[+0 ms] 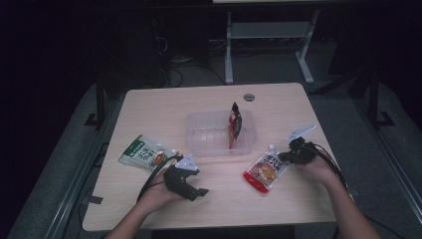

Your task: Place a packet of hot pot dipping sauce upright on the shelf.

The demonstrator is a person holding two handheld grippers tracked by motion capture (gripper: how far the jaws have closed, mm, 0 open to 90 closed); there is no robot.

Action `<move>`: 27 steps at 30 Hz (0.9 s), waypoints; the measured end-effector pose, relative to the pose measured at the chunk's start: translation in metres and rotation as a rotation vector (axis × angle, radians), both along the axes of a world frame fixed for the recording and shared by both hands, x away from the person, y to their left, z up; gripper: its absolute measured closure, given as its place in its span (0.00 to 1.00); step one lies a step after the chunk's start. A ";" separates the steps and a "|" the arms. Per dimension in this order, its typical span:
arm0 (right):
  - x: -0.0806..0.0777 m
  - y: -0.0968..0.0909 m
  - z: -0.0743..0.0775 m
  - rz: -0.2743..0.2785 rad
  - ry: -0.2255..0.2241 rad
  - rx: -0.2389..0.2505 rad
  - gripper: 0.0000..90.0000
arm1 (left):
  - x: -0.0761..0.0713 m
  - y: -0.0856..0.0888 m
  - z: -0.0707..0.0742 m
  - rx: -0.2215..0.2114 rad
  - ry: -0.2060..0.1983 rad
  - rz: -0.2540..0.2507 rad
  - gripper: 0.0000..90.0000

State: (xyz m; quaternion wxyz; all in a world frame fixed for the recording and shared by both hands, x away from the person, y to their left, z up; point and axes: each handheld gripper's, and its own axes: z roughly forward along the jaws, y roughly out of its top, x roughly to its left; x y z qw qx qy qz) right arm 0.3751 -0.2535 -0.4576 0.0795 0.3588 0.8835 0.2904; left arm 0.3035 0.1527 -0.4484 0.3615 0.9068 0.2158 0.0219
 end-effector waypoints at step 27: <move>-0.044 0.076 0.001 0.289 0.054 0.022 1.00 | -0.009 0.001 0.009 -0.005 -0.035 -0.015 0.22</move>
